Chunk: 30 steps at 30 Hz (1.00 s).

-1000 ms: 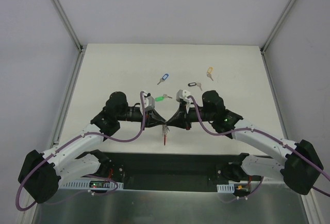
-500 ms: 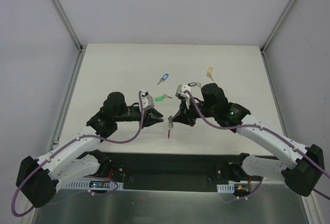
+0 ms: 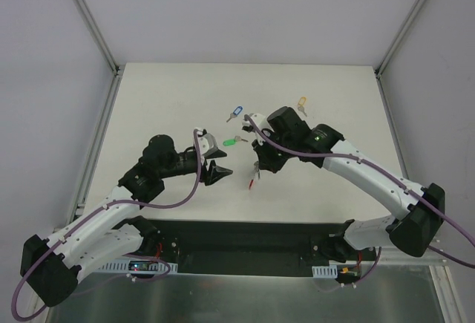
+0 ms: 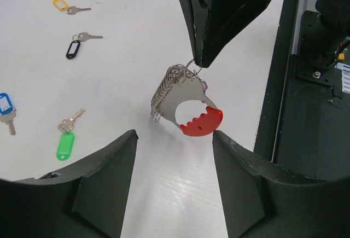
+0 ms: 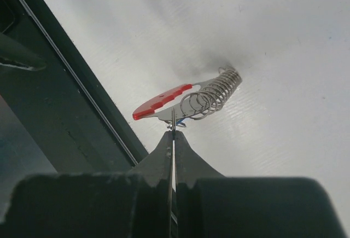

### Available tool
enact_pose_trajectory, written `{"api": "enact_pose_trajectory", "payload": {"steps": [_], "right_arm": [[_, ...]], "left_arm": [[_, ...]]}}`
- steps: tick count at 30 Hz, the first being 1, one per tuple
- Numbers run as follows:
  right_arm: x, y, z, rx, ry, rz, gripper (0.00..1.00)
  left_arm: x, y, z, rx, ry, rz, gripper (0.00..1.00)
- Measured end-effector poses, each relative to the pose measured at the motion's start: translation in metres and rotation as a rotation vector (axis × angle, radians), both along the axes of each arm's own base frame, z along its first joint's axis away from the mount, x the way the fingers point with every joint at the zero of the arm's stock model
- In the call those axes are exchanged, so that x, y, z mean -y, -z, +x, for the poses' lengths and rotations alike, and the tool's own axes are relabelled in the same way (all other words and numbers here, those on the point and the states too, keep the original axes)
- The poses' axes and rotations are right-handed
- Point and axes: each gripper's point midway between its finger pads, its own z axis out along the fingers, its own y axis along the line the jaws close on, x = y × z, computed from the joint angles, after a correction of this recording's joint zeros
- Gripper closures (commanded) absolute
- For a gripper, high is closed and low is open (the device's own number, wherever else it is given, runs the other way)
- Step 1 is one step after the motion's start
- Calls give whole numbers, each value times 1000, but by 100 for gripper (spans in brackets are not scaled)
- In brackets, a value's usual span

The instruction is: Put the keys on the keyring

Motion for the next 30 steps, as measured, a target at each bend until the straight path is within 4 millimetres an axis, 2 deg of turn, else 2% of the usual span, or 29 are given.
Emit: {"api": "enact_pose_trajectory", "payload": {"steps": [2, 8, 11, 15, 20, 24, 30], "right_arm": [[1, 5, -1, -30, 26, -16, 99], [-9, -1, 5, -58, 131, 44, 99], [-13, -3, 7, -72, 178, 69, 99], [-16, -5, 6, -88, 210, 83, 99], [-19, -3, 3, -86, 207, 79, 99], [-14, 7, 3, -82, 221, 53, 99], [-7, 20, 3, -88, 237, 18, 99]], "left_arm": [[-1, 1, 1, -9, -12, 3, 36], [1, 6, 2, -44, -53, 11, 28], [11, 8, -8, -47, -58, 23, 20], [21, 11, -17, -45, -72, 37, 16], [13, 15, -1, -41, -189, 52, 8], [4, 17, 10, -36, -273, 80, 3], [-8, 2, 26, -24, -378, 108, 1]]}}
